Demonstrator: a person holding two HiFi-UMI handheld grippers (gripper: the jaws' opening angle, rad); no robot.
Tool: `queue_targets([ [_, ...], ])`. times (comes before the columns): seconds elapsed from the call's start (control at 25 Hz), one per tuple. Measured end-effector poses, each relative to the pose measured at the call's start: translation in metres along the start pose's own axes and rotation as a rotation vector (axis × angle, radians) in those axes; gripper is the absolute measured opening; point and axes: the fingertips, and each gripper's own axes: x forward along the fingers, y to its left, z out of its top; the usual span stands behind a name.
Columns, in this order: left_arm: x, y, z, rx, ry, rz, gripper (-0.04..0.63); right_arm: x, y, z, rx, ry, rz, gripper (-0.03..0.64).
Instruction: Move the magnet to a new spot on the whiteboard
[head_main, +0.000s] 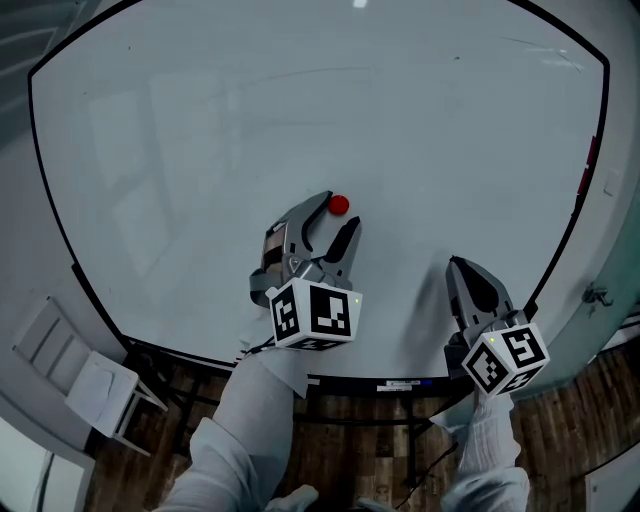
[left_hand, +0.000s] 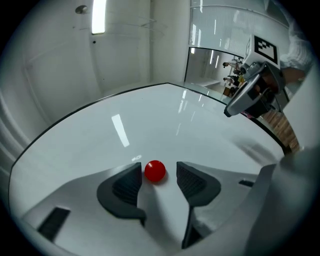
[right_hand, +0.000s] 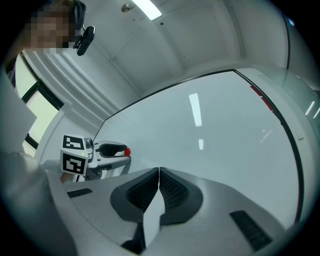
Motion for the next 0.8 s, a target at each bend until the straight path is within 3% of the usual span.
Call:
queue_targets([
  [0.32,0.001,0.003,0.0,-0.045,0.006,-0.007,0.201,-0.006,-0.004,-0.009,0.003,0.013,-0.001,0.028],
  [0.4,0.001,0.006,0.001,-0.06,0.006,0.012,0.127,-0.009,-0.005,-0.01,0.008,0.015,-0.006,0.028],
  [0.56,0.0,0.006,0.001,-0.054,0.006,0.035,0.126,-0.013,-0.008,-0.011,0.014,0.022,-0.019,0.028],
  [0.8,0.001,0.005,0.004,-0.065,0.01,0.011,0.126,-0.018,-0.01,-0.011,0.02,0.027,-0.024,0.028],
])
